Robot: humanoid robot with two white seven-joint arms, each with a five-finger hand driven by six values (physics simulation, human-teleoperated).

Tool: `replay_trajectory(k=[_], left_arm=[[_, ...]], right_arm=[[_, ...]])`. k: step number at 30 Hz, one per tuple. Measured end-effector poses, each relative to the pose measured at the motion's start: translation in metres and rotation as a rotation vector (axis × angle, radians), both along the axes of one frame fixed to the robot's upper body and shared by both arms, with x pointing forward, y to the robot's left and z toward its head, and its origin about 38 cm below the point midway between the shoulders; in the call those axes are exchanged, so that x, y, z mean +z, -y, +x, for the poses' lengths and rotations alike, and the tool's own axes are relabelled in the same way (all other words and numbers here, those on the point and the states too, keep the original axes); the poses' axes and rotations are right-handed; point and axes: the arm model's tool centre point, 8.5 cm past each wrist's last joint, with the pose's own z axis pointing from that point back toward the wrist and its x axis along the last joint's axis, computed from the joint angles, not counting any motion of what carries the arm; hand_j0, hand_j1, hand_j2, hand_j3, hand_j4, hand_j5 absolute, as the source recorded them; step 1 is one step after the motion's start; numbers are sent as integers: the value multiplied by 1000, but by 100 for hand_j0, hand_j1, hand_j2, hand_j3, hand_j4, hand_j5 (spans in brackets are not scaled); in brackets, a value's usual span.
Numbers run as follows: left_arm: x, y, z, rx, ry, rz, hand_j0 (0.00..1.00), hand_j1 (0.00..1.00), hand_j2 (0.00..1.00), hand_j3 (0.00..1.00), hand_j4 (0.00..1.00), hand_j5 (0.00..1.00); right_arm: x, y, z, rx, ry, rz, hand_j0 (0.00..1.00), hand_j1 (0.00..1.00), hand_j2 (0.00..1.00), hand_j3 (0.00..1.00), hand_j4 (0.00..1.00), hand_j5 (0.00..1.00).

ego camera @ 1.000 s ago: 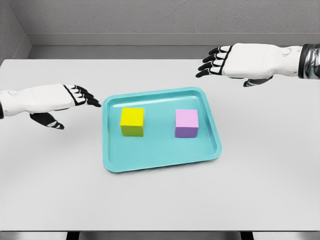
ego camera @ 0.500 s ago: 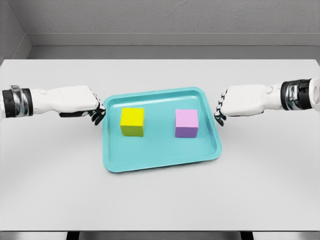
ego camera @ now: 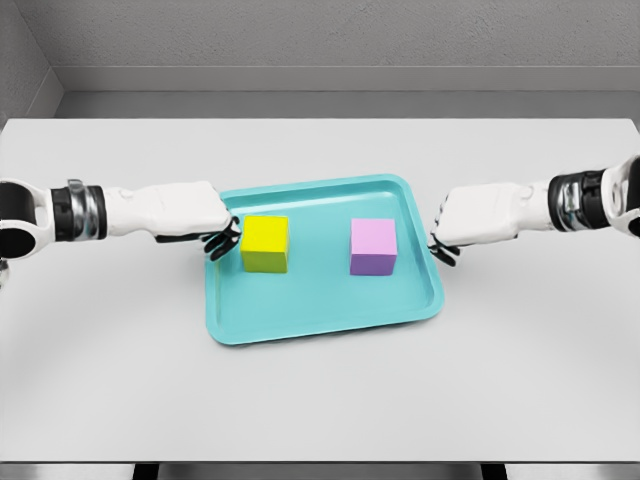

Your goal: Push two cubes

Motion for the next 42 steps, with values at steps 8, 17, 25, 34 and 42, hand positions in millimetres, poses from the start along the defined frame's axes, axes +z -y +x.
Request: replay_trajectory(k=[8,17,25,34,42], left_arm=[[14,-7,14,29,46,27,8,8,8,8,8,8],[-14,-26,35,130,-17,62,8,8,8,8,8,8],[-28,-7,36,104,-27,73,8,8,8,8,8,8],[-38,8,35,82,-53,69,8,8,8,8,8,8],[-43,19,37,81,-91,38,8,8,8,8,8,8]], right_arm=[[-10,-22,2,40,-12,1,30,30,30,30,30,30],[-20,-24,10,22,-34,-1,30,30,30,30,30,30],[-28,-22,22,-9,-50,-15,30,30,30,30,30,30],[-35,-35,27,-3,-69,-7,30,30,30,30,30,30],[-32,-47,31,17,-59,-7,30,30,30,30,30,30]])
